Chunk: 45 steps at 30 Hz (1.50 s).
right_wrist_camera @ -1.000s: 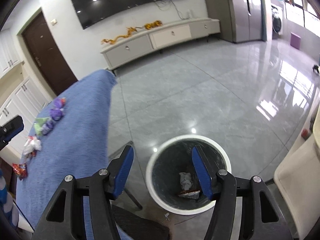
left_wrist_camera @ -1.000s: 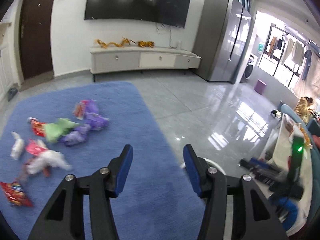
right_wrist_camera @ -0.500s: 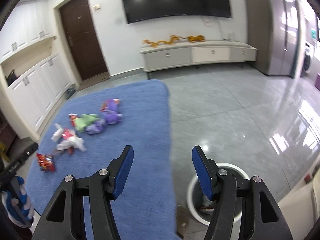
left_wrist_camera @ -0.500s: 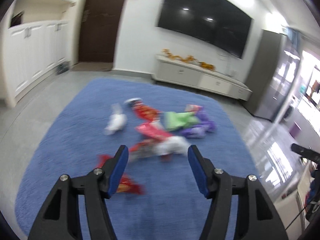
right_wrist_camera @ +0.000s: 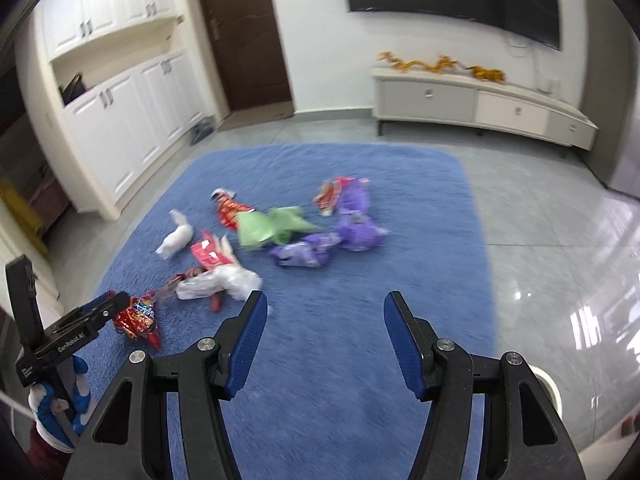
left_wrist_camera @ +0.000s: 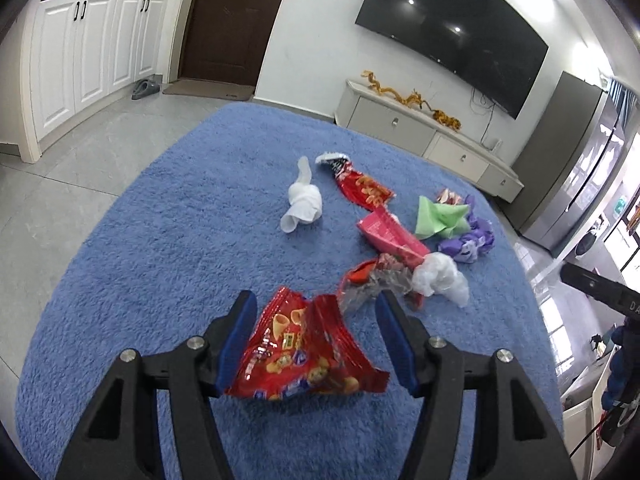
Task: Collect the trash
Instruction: 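Grasp the red chip bag with the left tool while the right tool grasps clear plastic, then carry both items to the trash bin and release them inside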
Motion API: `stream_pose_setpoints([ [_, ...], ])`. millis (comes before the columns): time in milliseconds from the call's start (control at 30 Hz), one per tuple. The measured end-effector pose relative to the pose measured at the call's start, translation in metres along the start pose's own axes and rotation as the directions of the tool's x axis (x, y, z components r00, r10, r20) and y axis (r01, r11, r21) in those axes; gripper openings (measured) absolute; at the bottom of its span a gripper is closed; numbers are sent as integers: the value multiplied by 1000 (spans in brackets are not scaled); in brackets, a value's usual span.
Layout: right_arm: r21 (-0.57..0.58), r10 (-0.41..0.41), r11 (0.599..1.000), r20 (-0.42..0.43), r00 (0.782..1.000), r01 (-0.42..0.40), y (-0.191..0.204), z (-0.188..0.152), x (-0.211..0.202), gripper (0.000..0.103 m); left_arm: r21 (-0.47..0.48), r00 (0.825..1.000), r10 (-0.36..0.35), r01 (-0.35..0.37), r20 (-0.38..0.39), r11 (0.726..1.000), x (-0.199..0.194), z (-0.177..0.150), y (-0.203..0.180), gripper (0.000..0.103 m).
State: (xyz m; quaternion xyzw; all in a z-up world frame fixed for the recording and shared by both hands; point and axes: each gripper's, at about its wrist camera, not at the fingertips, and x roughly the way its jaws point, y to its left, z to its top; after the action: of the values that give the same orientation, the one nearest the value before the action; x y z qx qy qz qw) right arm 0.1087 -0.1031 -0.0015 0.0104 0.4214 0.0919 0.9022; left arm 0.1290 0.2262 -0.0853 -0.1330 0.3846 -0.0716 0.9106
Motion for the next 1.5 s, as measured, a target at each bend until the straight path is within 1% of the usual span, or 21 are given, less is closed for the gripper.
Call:
stream_pose_setpoints([
  [167,-58,61,996,-64,996,-65,34,8,48,60,-9,999,5,-5,-50,1000,23,-7,5,59],
  [233,-77,84,993,-88,993,-90,44,10,68,60,-29,998,-2,0,-70,1000,29,-10,9,56],
  [333,-74,128,988,-121,984,-137,55,13,94,60,-47,998,-14,11,-66,999,30,-11,14,53],
  [467,-88,154,981,-170,973,-171,66,9,121,59,-39,998,-18,16,-66,999,29,-12,13,51],
  [500,-95,156,980,-183,971,-176,69,7,126,54,-36,998,-18,15,-67,999,29,-12,13,50],
  [533,-99,158,979,-194,968,-180,71,5,130,44,-35,998,-17,15,-67,999,29,-12,12,49],
  [567,-102,163,977,-207,965,-187,71,2,133,37,-35,998,-17,14,-68,999,30,-12,12,48],
  [600,-102,163,977,-210,964,-188,71,-1,135,33,-34,998,-16,14,-68,999,30,-12,12,46],
  [733,-101,181,974,-186,966,-202,68,-8,124,25,-33,998,-8,6,-64,999,30,-12,12,40],
  [867,-106,181,974,-173,968,-201,60,-19,107,24,-18,998,-1,0,-56,1000,28,-13,9,33],
  [1100,-30,155,986,-139,978,-161,20,-46,67,23,6,999,32,-31,-40,999,25,-14,5,28],
  [1200,5,132,991,-121,984,-132,3,-60,47,23,20,998,49,-48,-39,999,20,-15,2,24],
  [1333,47,94,995,-103,990,-90,-24,-74,20,23,4,1000,15,-15,-26,1000,4,-15,-2,21],
  [1500,101,58,994,-65,996,-51,-49,-80,-4,23,35,1000,-3,2,15,999,-20,-13,-18,19],
])
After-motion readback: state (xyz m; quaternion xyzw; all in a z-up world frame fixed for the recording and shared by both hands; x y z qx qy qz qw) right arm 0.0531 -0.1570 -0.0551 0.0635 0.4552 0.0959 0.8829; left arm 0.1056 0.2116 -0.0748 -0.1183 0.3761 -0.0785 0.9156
